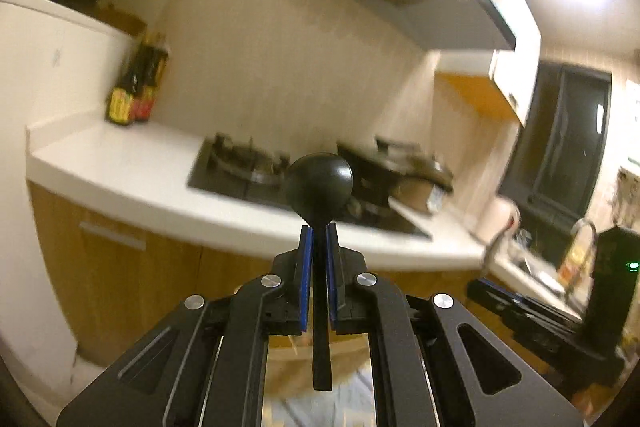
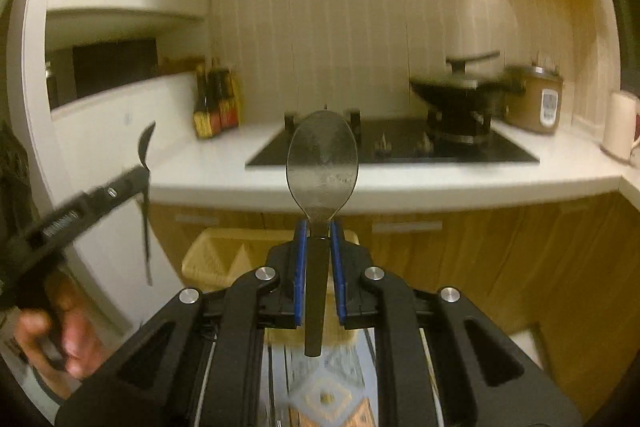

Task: Organize utensils
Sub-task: 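Carry ladle and spoon into the tan basket while both tools open to release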

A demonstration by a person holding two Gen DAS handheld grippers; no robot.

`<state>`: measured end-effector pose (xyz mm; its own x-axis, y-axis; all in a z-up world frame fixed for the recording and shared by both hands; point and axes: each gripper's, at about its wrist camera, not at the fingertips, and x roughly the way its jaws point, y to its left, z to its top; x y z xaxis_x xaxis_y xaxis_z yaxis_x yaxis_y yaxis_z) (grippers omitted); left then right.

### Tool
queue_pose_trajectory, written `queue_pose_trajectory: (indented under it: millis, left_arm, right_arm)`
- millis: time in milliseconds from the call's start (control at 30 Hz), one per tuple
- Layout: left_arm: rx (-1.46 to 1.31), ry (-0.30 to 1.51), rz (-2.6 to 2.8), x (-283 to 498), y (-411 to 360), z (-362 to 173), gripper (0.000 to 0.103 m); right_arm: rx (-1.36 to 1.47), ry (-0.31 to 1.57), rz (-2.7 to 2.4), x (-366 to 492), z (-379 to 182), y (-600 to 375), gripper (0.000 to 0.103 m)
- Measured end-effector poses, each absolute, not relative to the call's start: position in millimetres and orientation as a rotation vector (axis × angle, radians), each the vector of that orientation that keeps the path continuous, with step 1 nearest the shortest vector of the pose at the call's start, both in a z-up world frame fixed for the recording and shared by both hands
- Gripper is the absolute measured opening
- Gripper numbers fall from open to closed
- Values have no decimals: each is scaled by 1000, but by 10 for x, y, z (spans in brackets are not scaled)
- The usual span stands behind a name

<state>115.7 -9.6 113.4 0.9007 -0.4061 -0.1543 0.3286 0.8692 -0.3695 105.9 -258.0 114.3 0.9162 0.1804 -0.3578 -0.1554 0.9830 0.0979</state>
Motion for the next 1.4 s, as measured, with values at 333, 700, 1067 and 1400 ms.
queue_pose_trajectory:
  millis: [333, 700, 1067, 1400]
  left_arm:
    - [-297, 157, -226, 1582, -358, 813, 5]
    - [-241, 171, -172, 1662, -447, 500, 5]
    - [-264, 199, -218, 1476, -259, 499, 25]
    - [-309, 248, -286, 1144, 16, 639, 35]
  right_arm:
    - [113, 283, 108, 1520, 1194, -2606, 10]
    - [128, 345, 99, 1854, 747, -2596, 10]
    - [149, 398, 102, 1745, 583, -2660, 13]
    - [190, 413, 132, 1440, 665, -2764, 37]
